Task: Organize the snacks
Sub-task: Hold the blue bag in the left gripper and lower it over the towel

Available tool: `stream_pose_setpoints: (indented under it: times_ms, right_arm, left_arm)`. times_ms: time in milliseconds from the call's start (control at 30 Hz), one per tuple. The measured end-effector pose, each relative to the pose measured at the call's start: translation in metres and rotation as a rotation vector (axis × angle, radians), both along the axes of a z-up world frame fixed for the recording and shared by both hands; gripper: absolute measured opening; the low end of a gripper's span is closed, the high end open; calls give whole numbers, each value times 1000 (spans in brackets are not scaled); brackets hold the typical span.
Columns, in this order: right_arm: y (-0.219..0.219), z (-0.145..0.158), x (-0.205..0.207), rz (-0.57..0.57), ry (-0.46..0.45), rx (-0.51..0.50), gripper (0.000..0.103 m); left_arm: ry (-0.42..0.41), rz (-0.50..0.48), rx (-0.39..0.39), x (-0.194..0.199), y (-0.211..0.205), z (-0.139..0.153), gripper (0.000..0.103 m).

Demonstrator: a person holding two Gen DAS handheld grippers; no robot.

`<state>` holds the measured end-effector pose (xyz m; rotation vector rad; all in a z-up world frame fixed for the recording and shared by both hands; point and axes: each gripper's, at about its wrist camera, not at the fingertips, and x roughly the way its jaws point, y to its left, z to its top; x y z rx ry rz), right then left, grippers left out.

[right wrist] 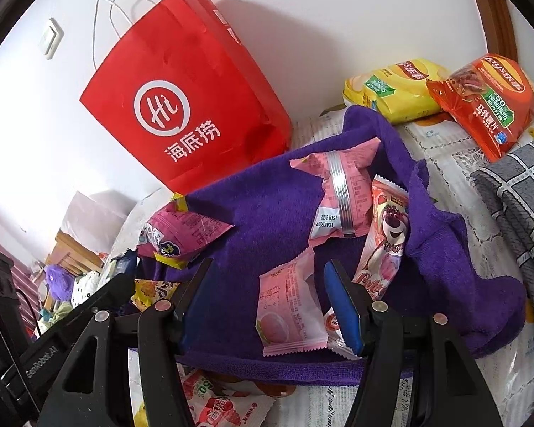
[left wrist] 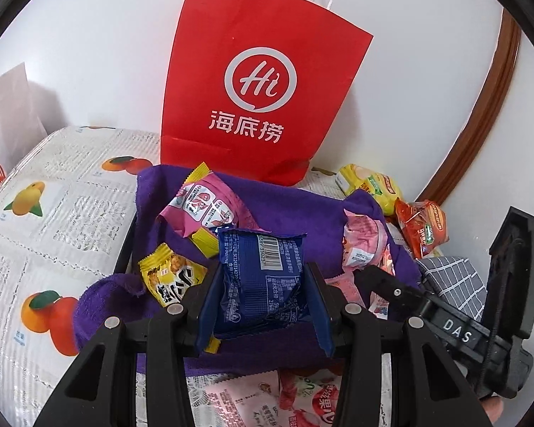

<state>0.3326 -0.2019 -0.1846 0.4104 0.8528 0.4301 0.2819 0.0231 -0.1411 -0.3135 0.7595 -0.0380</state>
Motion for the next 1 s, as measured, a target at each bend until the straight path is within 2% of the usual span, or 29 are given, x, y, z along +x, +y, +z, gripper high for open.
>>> stream_pose_setpoints:
  times_ms: [233, 367, 1000]
  right_arm:
    - [3, -3, 2, 3, 14, -15, 62]
    - [5, -4, 2, 7, 17, -29, 62]
    - [5, -6, 4, 9, 40, -33, 62]
  left_arm:
    - [47, -29, -34, 7, 2, -8, 43]
    - [89, -35, -84, 12, 8, -16, 43]
    - [127, -27, -96, 14, 12, -19, 44]
